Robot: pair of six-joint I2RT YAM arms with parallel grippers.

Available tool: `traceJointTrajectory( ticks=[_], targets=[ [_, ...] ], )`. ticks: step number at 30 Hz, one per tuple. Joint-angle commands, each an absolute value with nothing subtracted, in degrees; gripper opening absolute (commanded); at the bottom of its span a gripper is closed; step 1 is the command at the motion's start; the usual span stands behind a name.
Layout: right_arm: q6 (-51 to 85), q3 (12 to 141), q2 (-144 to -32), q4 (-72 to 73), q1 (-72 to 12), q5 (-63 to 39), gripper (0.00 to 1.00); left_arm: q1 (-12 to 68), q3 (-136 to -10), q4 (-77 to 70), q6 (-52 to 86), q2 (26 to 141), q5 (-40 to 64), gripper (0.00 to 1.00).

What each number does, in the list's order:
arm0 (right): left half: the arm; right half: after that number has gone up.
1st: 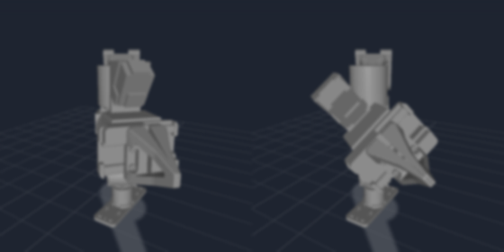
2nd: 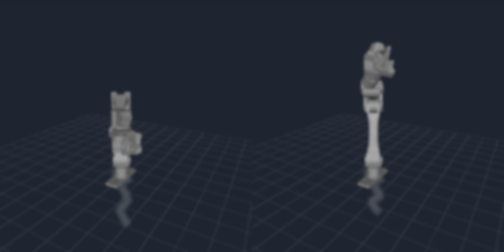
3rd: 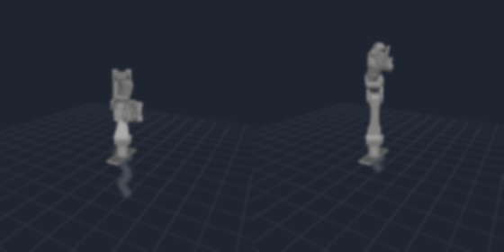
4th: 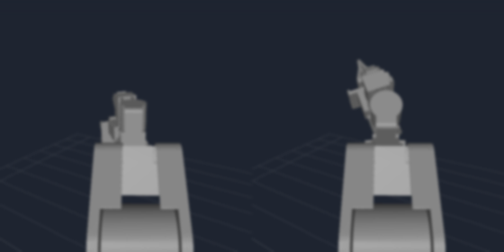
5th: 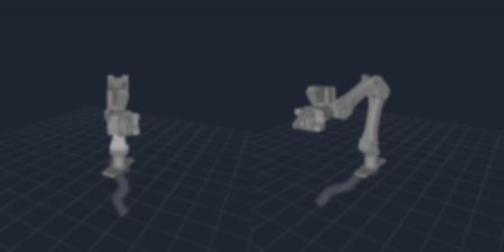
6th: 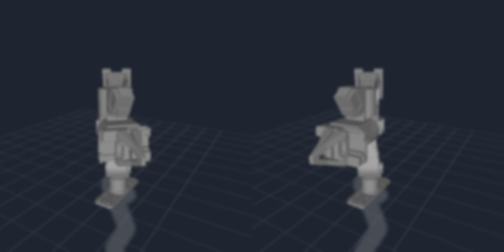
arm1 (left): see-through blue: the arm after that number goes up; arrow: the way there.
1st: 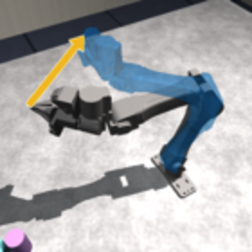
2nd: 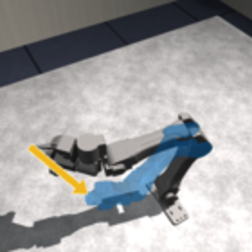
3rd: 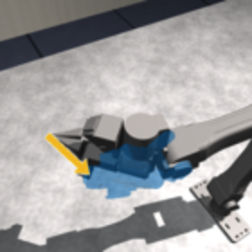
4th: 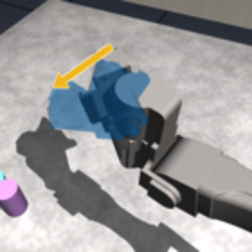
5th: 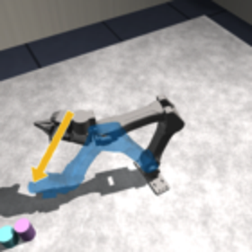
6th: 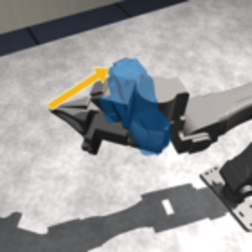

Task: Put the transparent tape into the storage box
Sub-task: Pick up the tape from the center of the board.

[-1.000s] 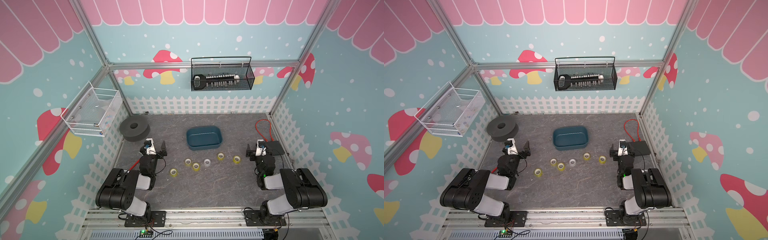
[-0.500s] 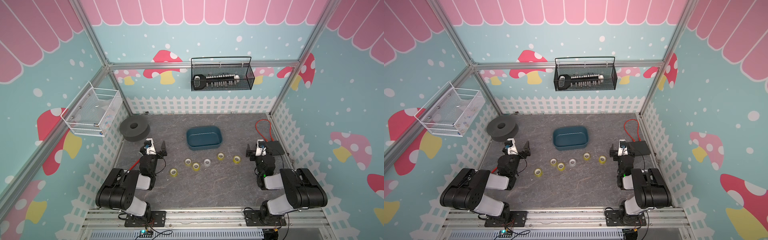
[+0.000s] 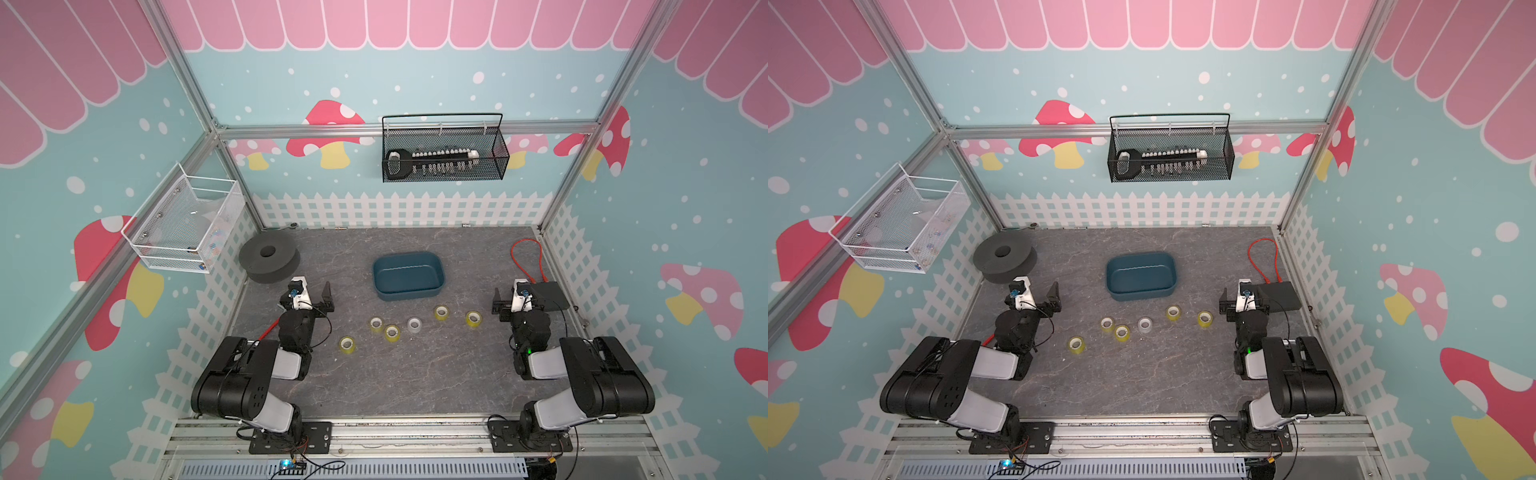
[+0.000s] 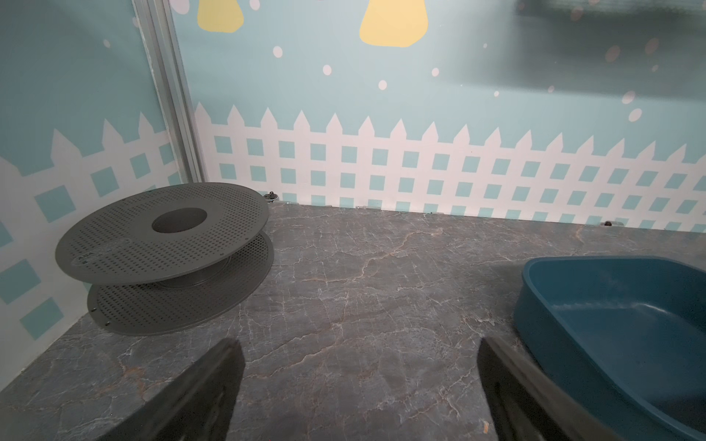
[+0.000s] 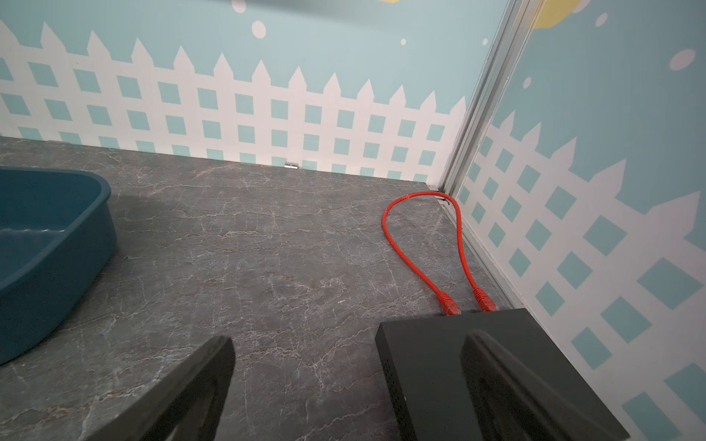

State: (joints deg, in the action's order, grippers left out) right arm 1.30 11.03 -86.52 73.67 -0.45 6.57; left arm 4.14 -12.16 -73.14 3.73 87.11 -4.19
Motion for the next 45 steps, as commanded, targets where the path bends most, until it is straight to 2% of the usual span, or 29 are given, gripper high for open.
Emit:
traceJointTrajectory(
  ticks=[1, 4, 9, 12, 16, 19, 25, 32, 35, 40, 45],
  targets=[
    [1.17, 12.45, -85.34, 72.96, -0.88, 7.59, 0.99, 3.83, -13.51, -71.83, 4.56, 86.20, -5.52, 0.99],
    [1.96, 18.36, -80.35, 57.64, -0.88, 9.03, 0.99, 3.91, -14.16, -67.75, 4.01, 82.91, -4.73, 0.99],
    [6.09, 25.14, -76.56, 42.43, -0.88, 6.34, 0.99, 4.87, -17.05, -58.46, 3.32, 77.16, -6.76, 0.99],
    [13.96, 30.40, -75.09, 30.86, -0.92, 6.86, 0.99, 5.51, -19.48, -52.96, 3.70, 73.35, -7.70, 0.99],
    [27.79, 41.97, -75.50, 7.06, -0.80, 11.76, 0.99, 6.53, -23.23, -45.28, 5.32, 69.09, -9.96, 0.99],
    [29.77, 48.24, -76.66, -4.88, -0.79, 8.20, 0.99, 7.07, -25.93, -39.63, 8.77, 66.21, -9.78, 0.99],
    [26.36, 51.04, -79.47, -11.37, -0.88, -4.26, 0.99, 12.15, -36.05, -22.50, 11.14, 66.11, -11.62, 0.99],
    [23.35, 52.88, -83.52, -17.42, -2.41, -6.12, 0.97, 16.55, -43.17, -16.30, 17.93, 73.72, -9.66, 0.99],
    [22.43, 53.56, -84.82, -19.84, -3.20, -6.07, 0.91, 17.48, -44.07, -16.26, 21.96, 76.92, -8.44, 0.99],
    [22.01, 54.32, -87.28, -23.74, -5.79, -5.08, 0.75, 19.99, -44.64, -16.55, 25.71, 80.62, -7.09, 0.99],
    [22.68, 53.15, -89.39, -25.57, -9.16, -5.00, 0.73, 20.46, -44.96, -17.00, 28.92, 83.30, -4.44, 0.99]
  ],
)
